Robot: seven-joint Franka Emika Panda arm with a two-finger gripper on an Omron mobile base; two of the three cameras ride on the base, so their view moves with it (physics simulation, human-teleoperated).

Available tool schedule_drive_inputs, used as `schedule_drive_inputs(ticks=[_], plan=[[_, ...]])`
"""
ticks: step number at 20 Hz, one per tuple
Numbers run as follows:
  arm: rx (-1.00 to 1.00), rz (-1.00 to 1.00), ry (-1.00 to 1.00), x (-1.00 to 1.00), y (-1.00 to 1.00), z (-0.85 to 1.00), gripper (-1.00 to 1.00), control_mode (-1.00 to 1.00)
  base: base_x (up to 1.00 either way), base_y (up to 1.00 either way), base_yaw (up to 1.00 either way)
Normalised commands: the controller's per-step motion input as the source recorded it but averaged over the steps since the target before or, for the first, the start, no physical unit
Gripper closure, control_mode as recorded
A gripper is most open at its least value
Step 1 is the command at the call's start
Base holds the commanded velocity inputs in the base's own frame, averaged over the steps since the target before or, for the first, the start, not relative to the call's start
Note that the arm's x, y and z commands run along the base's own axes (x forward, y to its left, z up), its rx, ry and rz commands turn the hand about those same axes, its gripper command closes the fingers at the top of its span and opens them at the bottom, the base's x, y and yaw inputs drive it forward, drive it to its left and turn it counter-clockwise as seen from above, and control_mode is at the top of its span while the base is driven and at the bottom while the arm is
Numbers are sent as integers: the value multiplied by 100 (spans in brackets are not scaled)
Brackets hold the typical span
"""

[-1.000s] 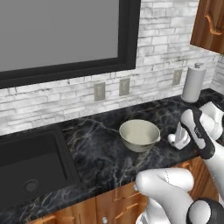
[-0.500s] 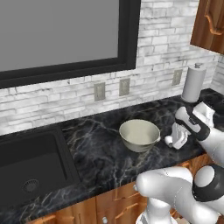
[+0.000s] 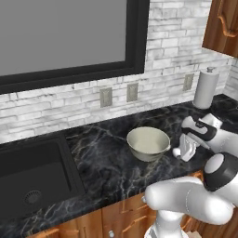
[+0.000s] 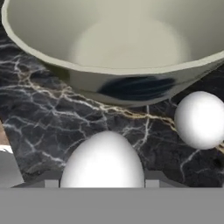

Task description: Gather the eggs and milk located in the vicinity of the sink area and place them right next to the bowl.

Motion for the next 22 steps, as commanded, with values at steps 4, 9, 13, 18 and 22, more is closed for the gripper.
schedule_drive_inputs(ticks=[4,9,13,18,22], plan=[[0,-10,0,5,0,-15,100,-100,0,0,0],[0,-10,0,21,4,0,100,-100,0,0,0],[0,-6,0,14,15,-7,100,-100,0,0,0],[0,0,0,0,6,-22,100,-100,0,0,0],[0,0,0,1,4,-27,100,-100,0,0,0]])
